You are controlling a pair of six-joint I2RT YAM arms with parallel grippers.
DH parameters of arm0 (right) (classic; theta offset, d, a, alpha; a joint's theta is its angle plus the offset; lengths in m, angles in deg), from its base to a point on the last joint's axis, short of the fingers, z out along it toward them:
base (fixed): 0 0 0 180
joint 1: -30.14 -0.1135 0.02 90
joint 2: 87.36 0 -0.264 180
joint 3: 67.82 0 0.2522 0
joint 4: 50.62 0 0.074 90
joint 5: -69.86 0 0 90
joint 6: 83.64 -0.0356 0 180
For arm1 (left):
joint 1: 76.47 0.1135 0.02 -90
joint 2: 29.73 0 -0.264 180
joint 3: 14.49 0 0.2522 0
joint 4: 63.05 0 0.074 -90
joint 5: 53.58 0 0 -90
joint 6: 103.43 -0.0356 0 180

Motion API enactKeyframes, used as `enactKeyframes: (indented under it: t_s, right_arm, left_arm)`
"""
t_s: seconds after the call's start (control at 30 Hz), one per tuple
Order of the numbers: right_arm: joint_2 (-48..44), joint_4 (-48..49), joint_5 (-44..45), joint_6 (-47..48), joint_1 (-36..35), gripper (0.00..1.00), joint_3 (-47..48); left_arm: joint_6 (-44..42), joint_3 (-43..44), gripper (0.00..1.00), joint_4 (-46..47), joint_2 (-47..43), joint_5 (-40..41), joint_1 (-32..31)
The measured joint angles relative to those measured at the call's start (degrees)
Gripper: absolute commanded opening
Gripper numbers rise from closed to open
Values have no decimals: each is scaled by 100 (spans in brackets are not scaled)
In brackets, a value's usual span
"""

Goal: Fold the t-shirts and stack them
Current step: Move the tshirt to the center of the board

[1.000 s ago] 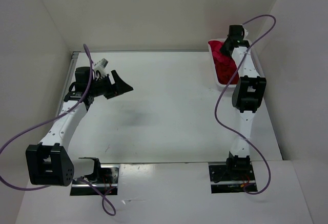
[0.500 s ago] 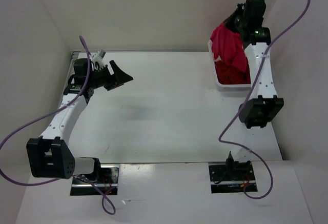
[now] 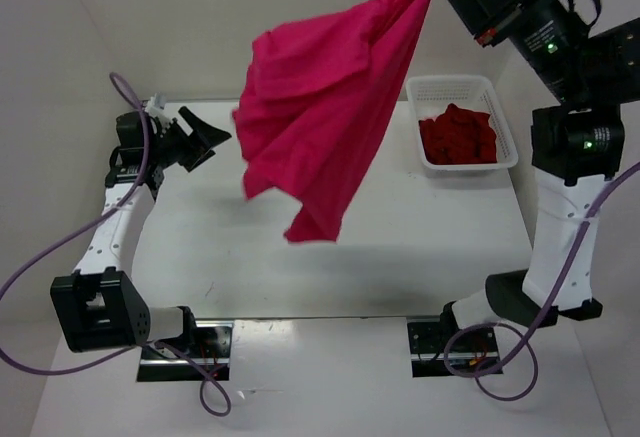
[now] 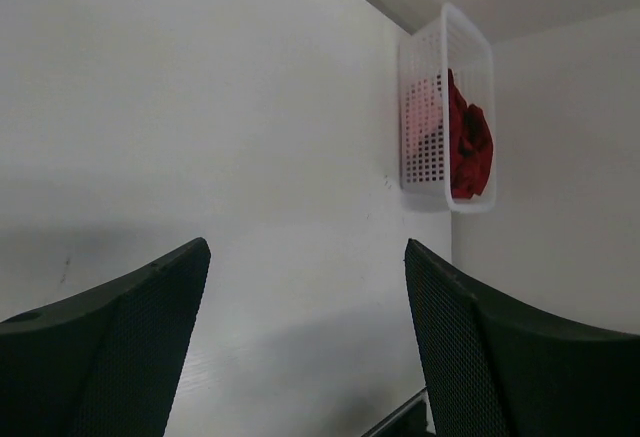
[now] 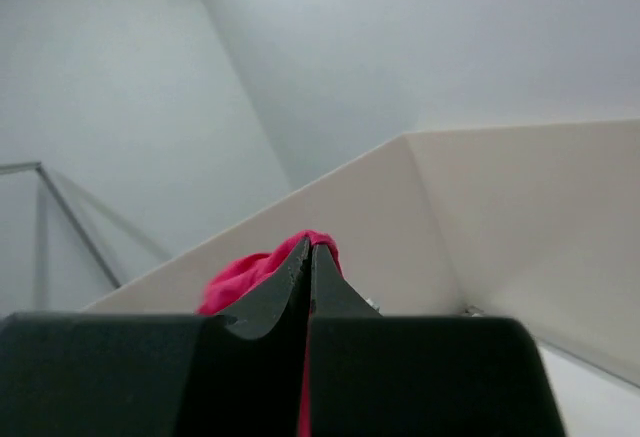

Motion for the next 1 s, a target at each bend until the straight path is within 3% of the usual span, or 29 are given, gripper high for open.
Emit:
enactKeyframes:
  t_s: [0.17, 0.23, 0.33, 0.43, 0.53, 0.67, 0.7, 0.77, 0.8, 0.9, 0.97, 1.0]
  right_arm:
    - [-667, 811, -361, -42, -48, 0, -2634]
    - [-579, 984, -361, 83, -181, 0, -3921]
    - [-2, 911, -177, 262, -363, 0, -5134]
    - [726, 570, 105, 424, -667, 0, -5888]
    - [1287, 157, 409, 595, -1178, 0, -5949]
    - [1965, -219, 728, 741, -1698, 26, -4970]
    - [2087, -227, 831, 776, -1759, 45, -4697]
    - [2151, -284, 1156, 863, -1797, 62, -4306]
    - [2129, -330, 1268, 929, -1779, 64, -4207]
    - [1943, -417, 1714, 1137, -1707, 62, -4070]
    - [1624, -404, 2022, 1248, -1659, 41, -4409]
    - [1351, -267, 2120, 1296, -1622, 23, -4839]
  left_arm:
    - [107, -197, 86, 13, -140, 39, 483]
    - [109, -240, 86, 28, -155, 52, 533]
    - [107, -365, 83, 46, -164, 46, 533]
    - [39, -442, 82, 4, -162, 55, 505]
    - [-122, -442, 82, -26, -153, 181, 391]
    - [-439, -424, 79, -210, -146, 367, 39]
    - [-529, -417, 77, -273, -144, 404, -37]
    - [-673, -420, 75, -376, -144, 564, -289]
    - [-717, -431, 74, -409, -144, 645, -428]
    - [-861, -509, 74, -479, -133, 903, -1069]
    - [-901, -527, 74, -496, -50, 1088, -1543]
    - [-931, -527, 74, -487, 15, 1200, -1766]
